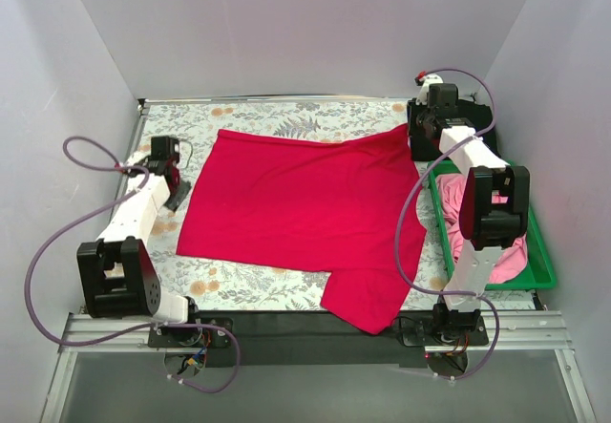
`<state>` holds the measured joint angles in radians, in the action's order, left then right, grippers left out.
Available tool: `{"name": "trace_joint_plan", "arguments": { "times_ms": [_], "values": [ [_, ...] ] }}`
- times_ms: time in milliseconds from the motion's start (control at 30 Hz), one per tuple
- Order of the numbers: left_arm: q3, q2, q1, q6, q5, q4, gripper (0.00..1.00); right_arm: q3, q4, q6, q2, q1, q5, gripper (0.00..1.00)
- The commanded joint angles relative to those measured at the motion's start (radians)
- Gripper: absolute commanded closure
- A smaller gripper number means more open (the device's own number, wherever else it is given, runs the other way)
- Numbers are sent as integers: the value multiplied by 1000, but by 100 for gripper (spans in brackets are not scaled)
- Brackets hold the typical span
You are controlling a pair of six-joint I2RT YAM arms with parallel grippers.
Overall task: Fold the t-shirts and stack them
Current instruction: Flatten the tshirt out
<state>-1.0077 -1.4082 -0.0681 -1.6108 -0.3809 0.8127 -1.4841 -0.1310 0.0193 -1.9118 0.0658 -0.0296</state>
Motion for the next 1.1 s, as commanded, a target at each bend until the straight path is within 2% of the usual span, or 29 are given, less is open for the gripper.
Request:
{"name": "trace_joint_plan", "arguments": {
  "times_ms": [0,33,200,367,433,633,800,1067],
  "values": [
    [-164,-58,54,49,13,-110,69,-42,4,8,-1,3,-38,99],
    [-198,-116,98,49,25,-127,69,-41,4,8,0,3,-39,99],
    [-435,-323,111,64,63,-222,66,-27,-4,22,11,11,-39,99],
    [-606,-518,116,152,74,-288,55,-16,-9,41,19,11,-46,99],
    [-658,-592,116,176,94,-328,55,-16,-10,50,22,9,-56,99],
    [-770,-738,116,248,79,-389,55,-19,-18,65,25,11,-73,99],
    [-784,-805,114,299,80,-501,58,-8,-18,76,28,12,-89,99],
    [-822,-908,116,324,112,-586,61,10,-18,70,33,14,-90,99]
  ]
}}
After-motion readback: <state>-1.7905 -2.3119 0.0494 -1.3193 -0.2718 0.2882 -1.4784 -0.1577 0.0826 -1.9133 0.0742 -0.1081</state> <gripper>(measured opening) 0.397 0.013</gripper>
